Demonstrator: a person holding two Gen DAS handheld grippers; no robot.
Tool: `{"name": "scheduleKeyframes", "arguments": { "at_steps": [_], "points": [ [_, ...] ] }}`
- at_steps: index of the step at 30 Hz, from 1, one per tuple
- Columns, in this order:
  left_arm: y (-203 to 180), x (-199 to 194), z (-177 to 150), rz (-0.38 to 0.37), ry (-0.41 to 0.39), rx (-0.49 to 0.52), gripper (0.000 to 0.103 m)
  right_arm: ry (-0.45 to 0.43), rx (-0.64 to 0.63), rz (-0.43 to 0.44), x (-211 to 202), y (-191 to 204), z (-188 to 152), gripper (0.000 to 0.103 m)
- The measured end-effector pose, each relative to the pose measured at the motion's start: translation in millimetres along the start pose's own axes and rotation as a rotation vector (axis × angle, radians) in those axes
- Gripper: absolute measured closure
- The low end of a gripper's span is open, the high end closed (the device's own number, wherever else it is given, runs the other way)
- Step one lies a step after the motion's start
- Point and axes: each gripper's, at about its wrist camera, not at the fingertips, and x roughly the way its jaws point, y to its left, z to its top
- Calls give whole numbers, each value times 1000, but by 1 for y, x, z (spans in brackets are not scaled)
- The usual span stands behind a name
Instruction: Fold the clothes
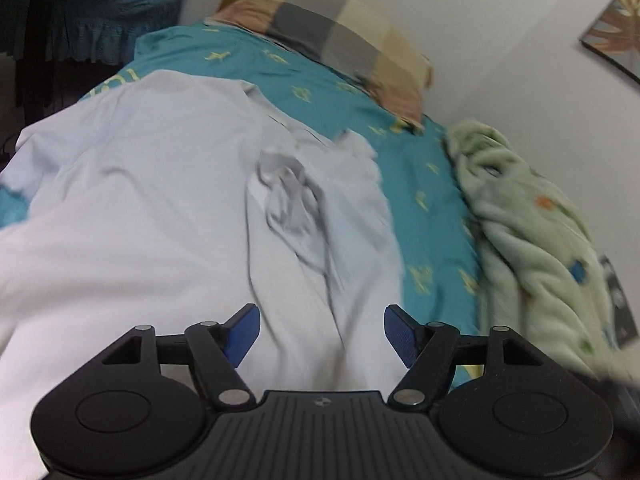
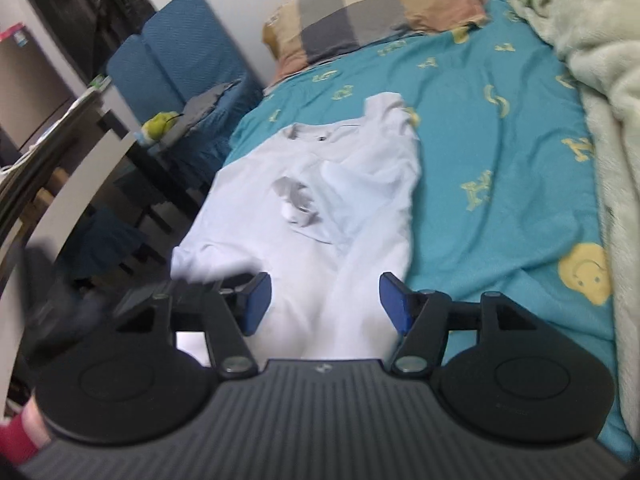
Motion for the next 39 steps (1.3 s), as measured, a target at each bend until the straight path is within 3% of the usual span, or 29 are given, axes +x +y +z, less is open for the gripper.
{"name": "scheduleKeyframes", "arguments": {
  "at_steps": [9,12,14,19,21,30,34,36,39],
  "points": [
    [0,126,59,104,-44,-13,34,94,-39,46,52,-6,-11,40],
    [-3,147,69,143,-50,7,60,156,-27,25,73,-10,-15,41],
    [-3,143,73,138,-51,20,89,184,-8,13,81,-14,-17,41],
    [-6,104,86,93,-109,75,93,178,-35,-4,80,-7,-20,42],
    [-7,89,90,99,-142,95,93,179,-45,-11,80,-5,-20,42],
    [32,68,83,113,-127,40,86,200,-65,-32,90,-4,-23,42],
    [50,59,80,118,-118,15,66,182,-51,-22,87,-4,-21,42],
    [59,54,79,121,-114,3,61,173,-45,-18,86,-4,-20,42],
    [102,9,81,103,-166,-105,45,149,-37,-6,82,-4,-18,42]
  ]
}}
